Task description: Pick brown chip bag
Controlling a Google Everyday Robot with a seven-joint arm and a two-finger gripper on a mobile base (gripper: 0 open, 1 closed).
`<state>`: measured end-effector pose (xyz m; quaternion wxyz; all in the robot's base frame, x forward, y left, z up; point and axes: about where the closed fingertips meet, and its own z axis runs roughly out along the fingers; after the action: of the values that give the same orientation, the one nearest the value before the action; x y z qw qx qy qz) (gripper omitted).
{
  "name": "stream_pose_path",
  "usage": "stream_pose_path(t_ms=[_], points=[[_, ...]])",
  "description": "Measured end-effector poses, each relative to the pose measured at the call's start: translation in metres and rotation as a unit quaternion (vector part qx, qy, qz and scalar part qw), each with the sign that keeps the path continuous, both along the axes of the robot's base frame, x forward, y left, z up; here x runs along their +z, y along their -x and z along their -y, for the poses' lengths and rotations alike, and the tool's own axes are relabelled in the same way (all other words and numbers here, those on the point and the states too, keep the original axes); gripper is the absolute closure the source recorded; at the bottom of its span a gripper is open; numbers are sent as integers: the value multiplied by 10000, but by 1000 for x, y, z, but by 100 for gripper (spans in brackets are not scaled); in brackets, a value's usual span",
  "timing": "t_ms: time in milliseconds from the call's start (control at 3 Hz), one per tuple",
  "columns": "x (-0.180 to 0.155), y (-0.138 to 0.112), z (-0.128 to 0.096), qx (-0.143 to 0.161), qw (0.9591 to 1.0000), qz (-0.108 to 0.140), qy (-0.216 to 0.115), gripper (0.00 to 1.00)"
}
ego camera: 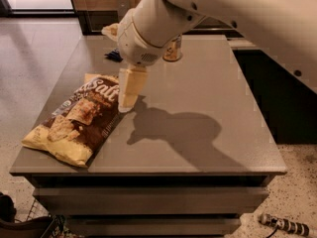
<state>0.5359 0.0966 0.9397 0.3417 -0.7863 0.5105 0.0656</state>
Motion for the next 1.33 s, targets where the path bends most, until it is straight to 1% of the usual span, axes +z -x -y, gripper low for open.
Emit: stream_pose_path(t_ms=[333, 667, 1000, 1333], points=[[-23, 5, -29, 323, 9993, -186, 91, 0], [-43, 23, -68, 588, 9978, -226, 225, 0], [-80, 41, -111, 822, 9953, -250, 454, 0], [-104, 46, -135, 944, 9930, -214, 680, 0]])
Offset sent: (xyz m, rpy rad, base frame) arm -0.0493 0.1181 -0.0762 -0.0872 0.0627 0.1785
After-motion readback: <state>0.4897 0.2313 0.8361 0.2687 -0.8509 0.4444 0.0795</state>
